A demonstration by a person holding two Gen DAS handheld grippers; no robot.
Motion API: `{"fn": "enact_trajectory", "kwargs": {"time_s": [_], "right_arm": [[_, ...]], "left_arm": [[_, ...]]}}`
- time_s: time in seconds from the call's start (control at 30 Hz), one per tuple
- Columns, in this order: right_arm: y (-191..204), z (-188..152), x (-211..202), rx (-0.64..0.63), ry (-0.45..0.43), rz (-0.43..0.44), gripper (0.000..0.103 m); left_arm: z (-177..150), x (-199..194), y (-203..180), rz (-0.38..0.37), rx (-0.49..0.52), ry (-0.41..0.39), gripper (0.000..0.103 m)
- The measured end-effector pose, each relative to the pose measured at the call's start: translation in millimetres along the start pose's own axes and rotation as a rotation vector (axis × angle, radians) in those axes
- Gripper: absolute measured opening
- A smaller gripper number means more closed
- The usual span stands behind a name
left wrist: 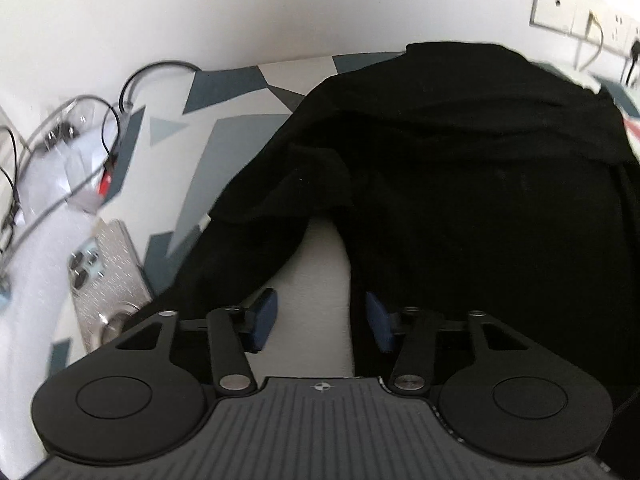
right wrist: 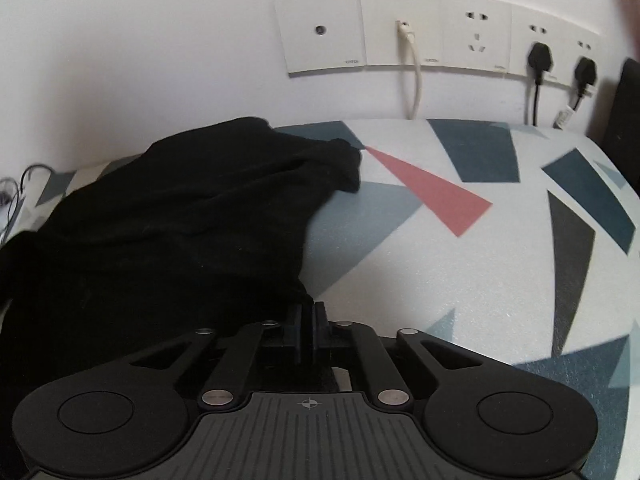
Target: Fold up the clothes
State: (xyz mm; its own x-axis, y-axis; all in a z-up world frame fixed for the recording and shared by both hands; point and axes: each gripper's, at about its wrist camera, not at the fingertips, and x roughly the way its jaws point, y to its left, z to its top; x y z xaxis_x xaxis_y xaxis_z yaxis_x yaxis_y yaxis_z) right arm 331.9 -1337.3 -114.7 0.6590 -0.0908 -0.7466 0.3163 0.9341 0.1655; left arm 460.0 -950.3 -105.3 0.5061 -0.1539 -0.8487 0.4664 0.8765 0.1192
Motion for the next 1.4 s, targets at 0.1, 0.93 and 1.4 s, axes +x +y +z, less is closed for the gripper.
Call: {"fn": "enact_trajectory", "kwargs": {"time_s": [0.1,0.93,1.4], "right_arm": [[-5,-8,-19,0.005,-0.012,-0.047,0.003],[26,-19,-42,-0.117,-0.083,-0.142,0.058],[-19,-15,-85,0.14,-0.188,-0.17,0.0]], "left_arm": [[-10,0,-6,-0.016,0.009,0.026,0.004],[48,27,-16,-0.326,-0.279,-0.019,0.008],[42,-29,15,-0.297,-0.116,-0.081,0.006]]}}
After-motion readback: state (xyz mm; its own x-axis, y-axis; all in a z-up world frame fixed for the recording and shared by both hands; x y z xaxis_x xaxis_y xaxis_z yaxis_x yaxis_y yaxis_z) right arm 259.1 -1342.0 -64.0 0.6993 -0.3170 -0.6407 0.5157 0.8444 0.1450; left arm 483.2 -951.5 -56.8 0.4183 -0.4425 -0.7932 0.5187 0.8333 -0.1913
